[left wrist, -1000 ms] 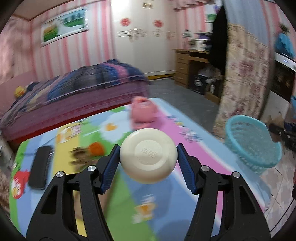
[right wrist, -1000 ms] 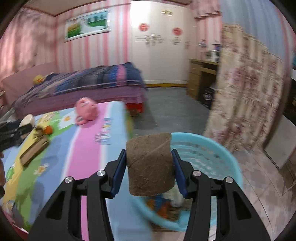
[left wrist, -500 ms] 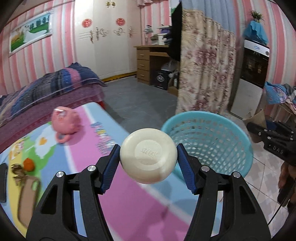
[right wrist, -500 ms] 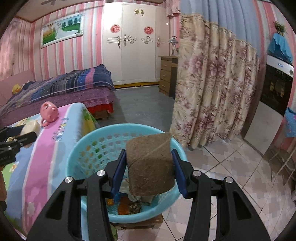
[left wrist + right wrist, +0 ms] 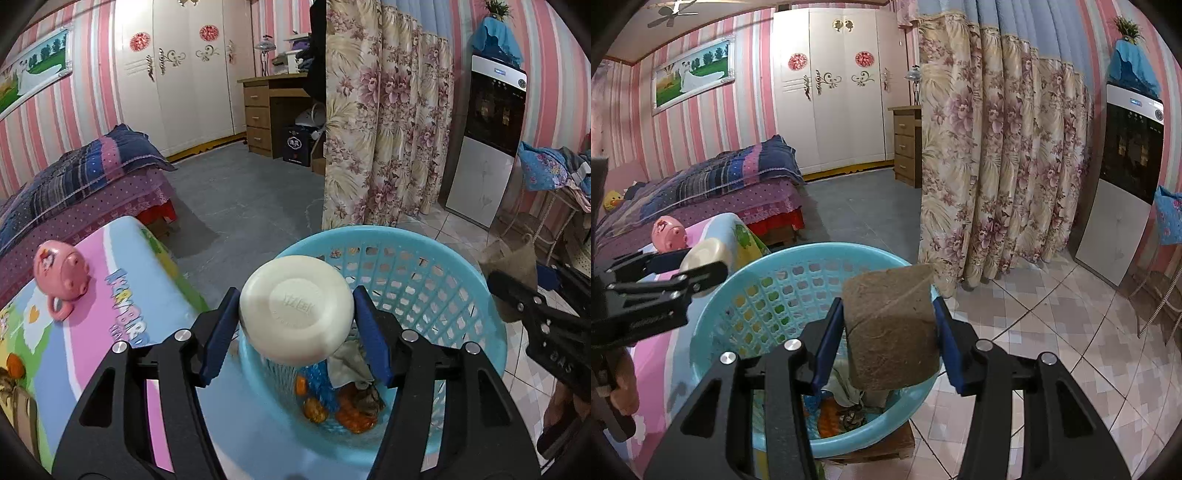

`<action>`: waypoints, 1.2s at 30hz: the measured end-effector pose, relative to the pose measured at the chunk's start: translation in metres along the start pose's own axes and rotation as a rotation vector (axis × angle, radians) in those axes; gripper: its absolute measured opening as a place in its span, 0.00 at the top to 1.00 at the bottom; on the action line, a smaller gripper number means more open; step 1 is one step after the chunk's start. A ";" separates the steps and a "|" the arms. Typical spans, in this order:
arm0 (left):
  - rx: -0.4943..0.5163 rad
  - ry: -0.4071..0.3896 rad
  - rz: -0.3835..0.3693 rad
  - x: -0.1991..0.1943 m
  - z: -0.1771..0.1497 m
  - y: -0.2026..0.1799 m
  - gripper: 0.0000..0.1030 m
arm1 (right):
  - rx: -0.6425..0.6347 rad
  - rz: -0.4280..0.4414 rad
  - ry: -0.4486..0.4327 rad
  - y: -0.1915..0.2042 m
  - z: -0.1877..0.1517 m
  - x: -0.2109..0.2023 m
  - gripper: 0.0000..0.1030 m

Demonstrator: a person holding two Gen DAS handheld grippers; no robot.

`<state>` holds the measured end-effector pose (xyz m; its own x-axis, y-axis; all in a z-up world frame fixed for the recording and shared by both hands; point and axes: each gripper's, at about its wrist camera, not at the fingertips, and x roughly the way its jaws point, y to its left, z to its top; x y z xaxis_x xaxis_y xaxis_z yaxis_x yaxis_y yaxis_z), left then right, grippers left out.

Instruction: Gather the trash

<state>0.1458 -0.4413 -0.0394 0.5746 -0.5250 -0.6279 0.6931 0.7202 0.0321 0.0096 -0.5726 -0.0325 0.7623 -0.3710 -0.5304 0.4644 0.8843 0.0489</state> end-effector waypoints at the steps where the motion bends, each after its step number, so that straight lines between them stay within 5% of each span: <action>1: 0.009 0.007 0.006 0.004 0.002 0.000 0.31 | 0.002 -0.001 0.000 -0.001 0.000 0.001 0.53; 4: 0.021 -0.021 0.041 0.002 0.004 0.005 0.18 | -0.001 -0.005 -0.001 -0.001 0.002 0.001 0.53; 10: 0.017 -0.057 0.116 -0.014 0.006 0.032 0.10 | -0.002 -0.007 -0.002 0.002 0.002 0.002 0.53; 22: -0.050 -0.074 0.166 -0.051 -0.009 0.076 0.06 | 0.000 0.013 0.013 0.030 0.006 0.021 0.50; 27: -0.077 -0.069 0.179 -0.062 -0.019 0.091 0.06 | 0.005 0.012 0.015 0.039 0.006 0.025 0.22; 36: -0.155 -0.076 0.247 -0.101 -0.044 0.138 0.05 | -0.026 -0.011 0.004 0.065 0.007 0.011 0.13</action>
<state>0.1644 -0.2693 -0.0060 0.7529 -0.3533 -0.5553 0.4565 0.8881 0.0539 0.0514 -0.5209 -0.0289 0.7555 -0.3797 -0.5340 0.4607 0.8873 0.0209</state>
